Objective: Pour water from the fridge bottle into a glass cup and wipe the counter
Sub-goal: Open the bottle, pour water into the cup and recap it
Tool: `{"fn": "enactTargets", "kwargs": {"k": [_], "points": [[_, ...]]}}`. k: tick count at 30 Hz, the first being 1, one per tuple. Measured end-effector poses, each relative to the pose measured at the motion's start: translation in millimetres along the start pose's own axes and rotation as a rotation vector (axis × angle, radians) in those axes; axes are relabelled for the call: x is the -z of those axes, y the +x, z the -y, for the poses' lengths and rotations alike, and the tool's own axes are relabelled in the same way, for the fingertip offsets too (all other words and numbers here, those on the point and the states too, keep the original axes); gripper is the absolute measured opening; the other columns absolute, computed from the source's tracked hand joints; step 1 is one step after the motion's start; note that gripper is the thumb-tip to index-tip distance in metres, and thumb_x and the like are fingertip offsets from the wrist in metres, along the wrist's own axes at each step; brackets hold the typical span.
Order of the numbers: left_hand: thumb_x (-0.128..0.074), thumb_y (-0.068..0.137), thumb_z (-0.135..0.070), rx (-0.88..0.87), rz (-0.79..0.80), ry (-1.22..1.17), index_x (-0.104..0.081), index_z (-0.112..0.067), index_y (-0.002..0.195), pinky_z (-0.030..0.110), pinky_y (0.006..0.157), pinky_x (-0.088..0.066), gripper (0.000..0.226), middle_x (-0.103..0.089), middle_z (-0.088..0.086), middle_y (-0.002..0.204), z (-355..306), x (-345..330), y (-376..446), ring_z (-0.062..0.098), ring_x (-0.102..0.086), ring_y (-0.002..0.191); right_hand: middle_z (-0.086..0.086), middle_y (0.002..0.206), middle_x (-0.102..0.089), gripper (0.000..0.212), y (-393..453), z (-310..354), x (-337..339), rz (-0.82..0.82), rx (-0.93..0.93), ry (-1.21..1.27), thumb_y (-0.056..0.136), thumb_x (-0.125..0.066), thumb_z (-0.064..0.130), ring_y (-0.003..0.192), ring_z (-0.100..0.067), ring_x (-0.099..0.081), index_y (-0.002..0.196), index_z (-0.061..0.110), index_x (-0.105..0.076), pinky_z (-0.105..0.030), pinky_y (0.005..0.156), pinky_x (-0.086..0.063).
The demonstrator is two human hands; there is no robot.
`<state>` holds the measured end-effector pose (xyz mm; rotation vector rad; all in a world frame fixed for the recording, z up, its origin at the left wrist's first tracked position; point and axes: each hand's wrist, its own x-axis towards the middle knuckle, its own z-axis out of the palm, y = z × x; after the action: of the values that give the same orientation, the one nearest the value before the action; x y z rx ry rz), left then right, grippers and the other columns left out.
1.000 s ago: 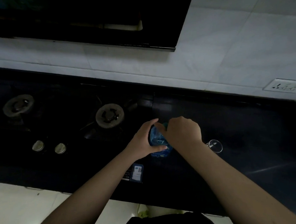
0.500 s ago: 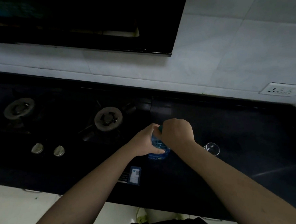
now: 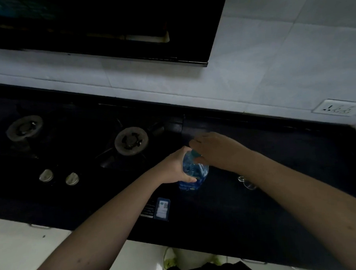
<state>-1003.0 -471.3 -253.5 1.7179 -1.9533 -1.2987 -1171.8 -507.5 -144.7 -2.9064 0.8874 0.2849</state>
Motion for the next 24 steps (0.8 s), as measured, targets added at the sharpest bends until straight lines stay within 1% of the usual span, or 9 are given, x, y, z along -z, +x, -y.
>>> {"fn": "enactTargets", "kwargs": {"k": [2,4,7,10,12,15,18,21,24], "points": [[-0.087,0.069,-0.04,0.007,-0.003,-0.01,-0.022,-0.031,0.149,0.02,0.095,-0.039,0.103,-0.041,-0.015,0.135,0,0,0,0.004,-0.044,0.119,-0.004,0.111,-0.06,0.033,-2,8,-3,-0.058,-0.086,-0.006,0.096,-0.048,0.038,0.103,-0.022,-0.055,0.116,0.012,-0.052,-0.031,0.078,-0.038],[-0.087,0.069,-0.036,0.015,-0.011,-0.019,-0.03,-0.032,0.143,0.017,0.088,-0.041,0.094,-0.045,-0.018,0.128,0,0,1,0.004,-0.049,0.115,-0.004,0.101,-0.062,0.035,-1,20,-10,-0.074,-0.288,-0.002,0.097,-0.044,0.042,0.092,-0.024,-0.06,0.112,0.012,-0.055,-0.031,0.067,-0.04],[-0.087,0.069,-0.037,0.024,-0.012,-0.017,-0.036,-0.034,0.136,0.015,0.082,-0.042,0.085,-0.05,-0.017,0.121,1,-2,2,0.004,-0.053,0.11,0.0,0.066,-0.056,0.055,6,35,-14,0.012,-0.597,0.06,0.101,-0.03,0.051,0.057,-0.018,-0.054,0.076,0.012,-0.059,-0.027,0.047,-0.034],[-0.085,0.072,-0.035,0.014,-0.008,-0.006,-0.035,-0.032,0.137,0.007,0.074,-0.035,0.082,-0.046,-0.02,0.115,1,-1,0,0.0,-0.05,0.103,-0.001,0.056,-0.053,0.069,9,42,-13,-0.017,-0.692,0.079,0.099,-0.021,0.061,0.047,-0.017,-0.049,0.059,0.012,-0.05,-0.025,0.043,-0.033],[-0.086,0.072,-0.036,0.0,-0.011,-0.007,-0.037,-0.034,0.134,0.011,0.08,-0.039,0.079,-0.047,-0.019,0.12,0,-1,0,0.003,-0.051,0.109,-0.001,0.055,-0.052,0.067,9,42,-13,-0.038,-0.691,0.056,0.1,-0.025,0.058,0.046,-0.016,-0.049,0.058,0.012,-0.05,-0.025,0.043,-0.033],[-0.085,0.071,-0.039,-0.009,-0.005,-0.003,-0.037,-0.036,0.132,0.028,0.092,-0.045,0.077,-0.046,-0.016,0.128,0,-1,0,0.008,-0.051,0.115,0.0,0.054,-0.048,0.06,11,42,-16,-0.049,-0.609,-0.041,0.101,-0.028,0.049,0.044,-0.016,-0.046,0.057,0.013,-0.047,-0.024,0.041,-0.031],[-0.084,0.073,-0.038,-0.02,-0.009,0.003,-0.036,-0.033,0.134,0.028,0.092,-0.044,0.078,-0.046,-0.013,0.13,-2,0,-1,0.007,-0.05,0.112,0.0,0.06,-0.048,0.057,13,32,-10,0.018,-0.472,-0.088,0.101,-0.028,0.051,0.05,-0.017,-0.046,0.062,0.013,-0.048,-0.029,0.046,-0.037],[-0.086,0.07,-0.039,-0.034,-0.016,0.0,-0.036,-0.034,0.133,0.027,0.09,-0.049,0.081,-0.052,-0.013,0.125,-2,0,-2,0.004,-0.055,0.107,-0.004,0.092,-0.063,0.047,7,17,-4,0.081,-0.273,-0.062,0.099,-0.036,0.051,0.084,-0.023,-0.059,0.101,0.011,-0.06,-0.035,0.073,-0.047],[-0.086,0.07,-0.039,-0.04,-0.019,0.004,-0.033,-0.032,0.138,0.027,0.096,-0.048,0.086,-0.049,-0.015,0.127,-3,0,-5,0.004,-0.053,0.111,-0.003,0.118,-0.061,0.044,1,13,-3,0.024,-0.119,-0.21,0.098,-0.043,0.047,0.113,-0.022,-0.053,0.124,0.013,-0.053,-0.033,0.094,-0.034]]}}
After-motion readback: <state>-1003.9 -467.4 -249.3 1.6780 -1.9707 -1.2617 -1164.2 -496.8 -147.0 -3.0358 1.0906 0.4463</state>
